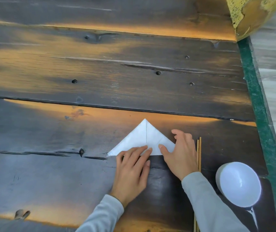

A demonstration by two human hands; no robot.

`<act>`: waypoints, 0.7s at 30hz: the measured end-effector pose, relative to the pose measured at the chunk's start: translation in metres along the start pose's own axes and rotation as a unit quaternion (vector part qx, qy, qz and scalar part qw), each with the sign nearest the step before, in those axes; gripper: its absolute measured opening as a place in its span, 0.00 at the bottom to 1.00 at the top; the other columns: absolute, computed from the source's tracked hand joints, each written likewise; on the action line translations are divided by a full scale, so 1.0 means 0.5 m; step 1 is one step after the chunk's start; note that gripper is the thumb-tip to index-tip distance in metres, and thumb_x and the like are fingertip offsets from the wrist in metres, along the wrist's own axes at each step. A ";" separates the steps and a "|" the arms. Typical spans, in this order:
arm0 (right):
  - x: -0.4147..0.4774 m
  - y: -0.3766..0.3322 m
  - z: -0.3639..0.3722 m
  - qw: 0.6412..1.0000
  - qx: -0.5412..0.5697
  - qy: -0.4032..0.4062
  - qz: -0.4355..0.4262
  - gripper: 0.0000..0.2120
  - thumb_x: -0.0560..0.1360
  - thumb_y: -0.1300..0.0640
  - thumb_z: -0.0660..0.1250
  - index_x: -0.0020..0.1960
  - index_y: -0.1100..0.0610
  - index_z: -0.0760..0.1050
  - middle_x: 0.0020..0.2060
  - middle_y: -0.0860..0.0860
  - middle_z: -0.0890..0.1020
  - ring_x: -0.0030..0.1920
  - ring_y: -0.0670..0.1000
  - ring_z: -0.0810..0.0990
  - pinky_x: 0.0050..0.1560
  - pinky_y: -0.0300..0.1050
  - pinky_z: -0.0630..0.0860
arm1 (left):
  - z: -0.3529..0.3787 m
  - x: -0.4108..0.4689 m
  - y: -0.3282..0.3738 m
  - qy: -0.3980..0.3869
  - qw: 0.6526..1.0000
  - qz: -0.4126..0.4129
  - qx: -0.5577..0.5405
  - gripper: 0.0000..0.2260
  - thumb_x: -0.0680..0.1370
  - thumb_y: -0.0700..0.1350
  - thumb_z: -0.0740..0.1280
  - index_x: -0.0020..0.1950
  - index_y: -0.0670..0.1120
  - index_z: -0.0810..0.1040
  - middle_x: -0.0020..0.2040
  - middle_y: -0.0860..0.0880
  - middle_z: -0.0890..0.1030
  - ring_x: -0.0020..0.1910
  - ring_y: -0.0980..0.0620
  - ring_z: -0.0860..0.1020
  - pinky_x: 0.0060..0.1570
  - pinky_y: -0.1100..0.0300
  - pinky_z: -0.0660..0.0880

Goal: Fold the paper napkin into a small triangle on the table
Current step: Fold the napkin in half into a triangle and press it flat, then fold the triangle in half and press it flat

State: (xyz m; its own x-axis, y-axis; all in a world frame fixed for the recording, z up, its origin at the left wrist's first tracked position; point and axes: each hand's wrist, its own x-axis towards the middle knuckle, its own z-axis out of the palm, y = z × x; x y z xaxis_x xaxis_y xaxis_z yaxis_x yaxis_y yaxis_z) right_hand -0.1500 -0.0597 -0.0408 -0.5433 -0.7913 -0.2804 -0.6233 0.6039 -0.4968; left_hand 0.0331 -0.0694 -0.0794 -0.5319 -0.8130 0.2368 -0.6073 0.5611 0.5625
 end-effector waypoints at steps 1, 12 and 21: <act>0.003 -0.002 -0.005 1.000 -0.021 -0.018 0.009 0.31 0.73 0.47 0.75 0.71 0.53 0.68 0.65 0.54 0.72 0.65 0.58 0.72 0.65 0.54 0.72 | 0.001 0.002 -0.002 -0.007 1.000 0.000 0.004 0.16 0.81 0.46 0.65 0.69 0.52 0.76 0.68 0.55 0.78 0.65 0.52 0.76 0.61 0.51 0.67; 0.029 -0.014 -0.035 0.992 -0.077 -0.096 0.027 0.17 0.71 0.44 0.75 0.54 0.52 0.79 0.54 0.55 0.77 0.55 0.57 0.77 0.53 0.49 0.75 | 0.014 0.017 -0.022 -0.014 1.000 -0.014 -0.001 0.15 0.80 0.45 0.65 0.67 0.52 0.77 0.63 0.57 0.80 0.68 0.55 0.74 0.69 0.44 0.64; 0.005 0.017 -0.041 0.986 0.116 -0.103 0.058 0.10 0.75 0.51 0.73 0.54 0.47 0.77 0.31 0.34 0.83 0.44 0.43 0.81 0.51 0.52 0.81 | 0.024 0.031 -0.051 -0.012 0.999 0.043 0.019 0.18 0.81 0.47 0.68 0.70 0.47 0.73 0.62 0.50 0.81 0.72 0.48 0.73 0.74 0.37 0.62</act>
State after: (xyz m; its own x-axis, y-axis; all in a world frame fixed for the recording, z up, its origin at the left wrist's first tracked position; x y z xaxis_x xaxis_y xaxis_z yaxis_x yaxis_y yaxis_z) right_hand -0.1682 -0.0545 -0.0290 -0.4624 -0.7349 -0.4961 -0.4042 0.6727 -0.6197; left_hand 0.0330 -0.0944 -0.0996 -0.5966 -0.7579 0.2640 -0.5807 0.6347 0.5098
